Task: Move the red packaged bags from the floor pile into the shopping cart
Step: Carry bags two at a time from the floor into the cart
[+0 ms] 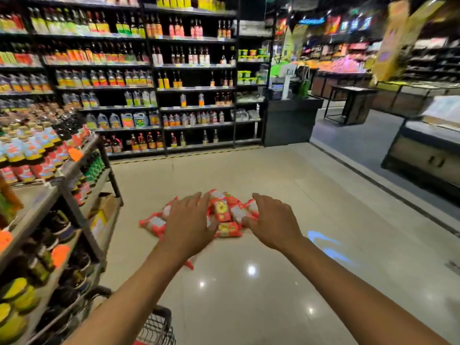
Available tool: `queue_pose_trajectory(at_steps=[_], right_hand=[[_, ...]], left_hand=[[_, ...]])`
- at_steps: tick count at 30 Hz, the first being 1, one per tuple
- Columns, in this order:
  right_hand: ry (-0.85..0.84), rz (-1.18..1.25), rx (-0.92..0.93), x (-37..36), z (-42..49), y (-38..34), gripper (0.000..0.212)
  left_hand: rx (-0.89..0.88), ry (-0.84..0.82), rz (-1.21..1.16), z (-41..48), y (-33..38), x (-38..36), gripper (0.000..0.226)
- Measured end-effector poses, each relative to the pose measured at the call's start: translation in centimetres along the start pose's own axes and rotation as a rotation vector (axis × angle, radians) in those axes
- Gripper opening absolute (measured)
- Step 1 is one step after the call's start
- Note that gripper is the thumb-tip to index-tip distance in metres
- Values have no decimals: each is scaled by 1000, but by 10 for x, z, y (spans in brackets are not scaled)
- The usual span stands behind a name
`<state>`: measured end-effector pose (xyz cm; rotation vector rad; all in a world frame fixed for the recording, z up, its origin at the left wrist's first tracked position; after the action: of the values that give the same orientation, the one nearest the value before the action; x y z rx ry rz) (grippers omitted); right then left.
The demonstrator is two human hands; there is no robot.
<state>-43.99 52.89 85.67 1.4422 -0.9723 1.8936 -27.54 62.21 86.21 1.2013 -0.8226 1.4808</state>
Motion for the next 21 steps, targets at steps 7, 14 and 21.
queue_pose_trajectory(at_steps=[7, 14, 21], right_hand=[[-31, 37, -4, -6, 12, 70, 66], [-75, 119, 7, -11, 37, 140, 69], [-129, 169, -28, -25, 69, 199, 71]], left_hand=[[18, -33, 31, 33, 47, -31, 78], [27, -49, 59, 76, 101, -54, 72], [29, -103, 82, 121, 130, -89, 76]])
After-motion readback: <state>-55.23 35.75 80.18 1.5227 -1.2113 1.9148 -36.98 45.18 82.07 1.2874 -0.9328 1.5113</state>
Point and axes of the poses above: each hand's wrist, its own z-axis towards the middle knuckle, its own x-axis out of the back of the hand, y = z × x, the point moved 9 cm from there along z, towards the middle knuckle, and after that the axes turned 3 degrees about -y, right-handed, at the moved point
